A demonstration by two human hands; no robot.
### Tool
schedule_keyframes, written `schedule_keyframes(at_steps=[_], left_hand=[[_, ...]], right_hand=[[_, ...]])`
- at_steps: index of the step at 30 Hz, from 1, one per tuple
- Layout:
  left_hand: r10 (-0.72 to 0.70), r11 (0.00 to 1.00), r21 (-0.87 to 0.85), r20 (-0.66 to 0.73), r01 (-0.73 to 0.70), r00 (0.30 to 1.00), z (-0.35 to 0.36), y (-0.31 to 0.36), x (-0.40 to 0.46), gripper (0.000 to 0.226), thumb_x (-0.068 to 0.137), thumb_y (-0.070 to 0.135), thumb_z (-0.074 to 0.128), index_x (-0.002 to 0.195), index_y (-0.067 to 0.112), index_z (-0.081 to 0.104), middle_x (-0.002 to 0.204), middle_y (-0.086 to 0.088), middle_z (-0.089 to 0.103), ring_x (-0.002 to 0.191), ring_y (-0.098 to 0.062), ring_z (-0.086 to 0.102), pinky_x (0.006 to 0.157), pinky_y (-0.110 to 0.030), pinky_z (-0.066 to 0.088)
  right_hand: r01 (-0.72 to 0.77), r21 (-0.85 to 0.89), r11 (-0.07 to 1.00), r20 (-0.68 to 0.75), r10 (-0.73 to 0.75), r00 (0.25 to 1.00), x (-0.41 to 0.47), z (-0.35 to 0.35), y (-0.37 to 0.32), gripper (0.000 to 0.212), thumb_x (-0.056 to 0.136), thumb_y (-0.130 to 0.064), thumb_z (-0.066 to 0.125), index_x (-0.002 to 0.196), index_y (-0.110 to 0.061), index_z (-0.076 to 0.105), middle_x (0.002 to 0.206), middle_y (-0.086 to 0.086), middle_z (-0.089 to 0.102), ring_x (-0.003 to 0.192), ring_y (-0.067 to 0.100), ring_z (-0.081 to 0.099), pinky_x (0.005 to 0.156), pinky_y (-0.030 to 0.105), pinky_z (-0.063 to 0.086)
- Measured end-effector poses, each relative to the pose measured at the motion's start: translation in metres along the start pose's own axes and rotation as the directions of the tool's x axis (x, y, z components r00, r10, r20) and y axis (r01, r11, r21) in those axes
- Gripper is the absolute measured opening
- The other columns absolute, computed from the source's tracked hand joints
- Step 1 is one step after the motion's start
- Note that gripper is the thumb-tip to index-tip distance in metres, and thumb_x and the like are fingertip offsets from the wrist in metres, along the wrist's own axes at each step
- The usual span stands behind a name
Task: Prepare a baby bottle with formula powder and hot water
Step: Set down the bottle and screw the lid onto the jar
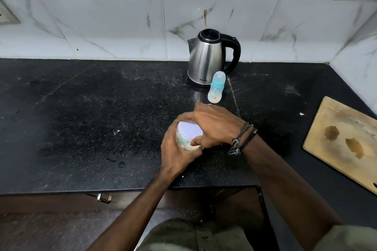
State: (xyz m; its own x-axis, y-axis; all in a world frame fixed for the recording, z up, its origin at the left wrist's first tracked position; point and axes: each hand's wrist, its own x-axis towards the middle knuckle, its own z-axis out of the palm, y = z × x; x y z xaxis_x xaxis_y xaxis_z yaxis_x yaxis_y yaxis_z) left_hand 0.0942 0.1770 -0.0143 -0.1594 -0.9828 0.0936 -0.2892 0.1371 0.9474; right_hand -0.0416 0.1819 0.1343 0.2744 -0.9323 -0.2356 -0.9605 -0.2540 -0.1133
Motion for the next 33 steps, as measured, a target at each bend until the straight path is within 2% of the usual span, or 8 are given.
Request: schedule_keyframes(at_steps=[8,12,15,17,21,25,29,33], left_hand=[[0.032,0.999,0.002,-0.019,-0.032,0.999,0.009,0.008,-0.011,0.091,0.051,0.036,0.096,0.129,0.04,0.049,0.123,0.008,0.068,0.113,-0.008,0.065,0.096,-0.038,0.057],[0.048,0.999,0.01,-0.053,-0.047,0.997,0.008,0.012,-0.012,0.093,0.053,0.035,0.096,0.122,0.061,0.04,0.112,0.023,0.064,0.105,0.004,0.064,0.093,-0.032,0.057],[0.044,0.999,0.006,-0.05,-0.043,0.998,0.009,0.008,-0.014,0.086,0.053,0.037,0.096,0.123,0.051,0.046,0.119,0.015,0.067,0.112,-0.009,0.067,0.097,-0.038,0.057],[0.038,0.999,0.005,-0.052,-0.037,0.998,0.01,0.005,-0.016,0.087,0.053,0.04,0.095,0.129,0.032,0.053,0.125,0.006,0.069,0.115,-0.012,0.067,0.098,-0.042,0.056],[0.055,0.998,0.024,-0.055,-0.053,0.997,0.01,0.007,-0.022,0.086,0.053,0.043,0.092,0.121,0.056,0.042,0.119,0.011,0.067,0.109,-0.006,0.065,0.095,-0.032,0.055],[0.042,0.998,0.038,-0.028,-0.041,0.999,0.006,0.004,-0.021,0.081,0.053,0.05,0.088,0.123,0.046,0.047,0.115,0.014,0.066,0.107,-0.009,0.065,0.092,-0.039,0.057],[0.034,0.999,0.032,0.004,-0.034,0.999,0.0,0.0,-0.01,0.095,0.051,0.042,0.093,0.135,0.039,0.049,0.122,0.01,0.068,0.113,-0.011,0.066,0.096,-0.042,0.057],[0.05,0.999,0.022,-0.025,-0.05,0.998,-0.01,-0.001,-0.007,0.092,0.05,0.041,0.092,0.13,0.045,0.048,0.121,0.011,0.066,0.113,-0.011,0.065,0.096,-0.039,0.057]], right_hand=[[-0.051,-0.002,0.999,-0.202,0.049,0.978,-0.002,0.003,-0.003,0.049,0.064,-0.059,0.07,0.102,-0.029,0.063,0.093,-0.002,0.067,0.089,0.024,0.061,0.067,0.033,0.045],[-0.182,-0.029,0.983,-0.357,0.16,0.92,0.002,0.01,-0.009,0.052,0.066,-0.071,0.06,0.076,-0.021,0.052,0.086,0.005,0.066,0.078,0.028,0.058,0.064,0.031,0.03],[-0.268,0.007,0.963,-0.404,0.248,0.881,0.001,0.016,-0.013,0.061,0.066,-0.075,0.059,0.065,-0.019,0.036,0.085,0.009,0.065,0.076,0.03,0.056,0.066,0.032,0.028],[-0.299,0.008,0.954,-0.42,0.275,0.865,0.001,0.018,-0.018,0.061,0.067,-0.076,0.059,0.067,-0.018,0.039,0.086,0.01,0.066,0.079,0.031,0.06,0.065,0.032,0.029],[-0.379,0.039,0.925,-0.404,0.361,0.84,0.0,0.023,-0.025,0.057,0.072,-0.076,0.054,0.073,-0.02,0.043,0.089,0.009,0.067,0.084,0.031,0.061,0.066,0.032,0.03],[-0.315,-0.03,0.949,-0.275,0.295,0.915,-0.003,0.025,-0.02,0.065,0.08,-0.081,0.044,0.076,-0.017,0.052,0.096,0.012,0.067,0.086,0.032,0.063,0.066,0.033,0.035],[-0.117,0.002,0.993,-0.007,0.117,0.993,-0.005,0.007,-0.004,0.077,0.078,-0.07,0.061,0.141,-0.031,0.04,0.12,0.013,0.051,0.102,0.035,0.06,0.084,0.043,0.051],[-0.052,-0.011,0.999,-0.082,0.051,0.995,-0.002,0.01,-0.003,0.074,0.072,-0.066,0.067,0.137,-0.044,0.04,0.105,0.001,0.046,0.097,0.027,0.058,0.073,0.034,0.039]])
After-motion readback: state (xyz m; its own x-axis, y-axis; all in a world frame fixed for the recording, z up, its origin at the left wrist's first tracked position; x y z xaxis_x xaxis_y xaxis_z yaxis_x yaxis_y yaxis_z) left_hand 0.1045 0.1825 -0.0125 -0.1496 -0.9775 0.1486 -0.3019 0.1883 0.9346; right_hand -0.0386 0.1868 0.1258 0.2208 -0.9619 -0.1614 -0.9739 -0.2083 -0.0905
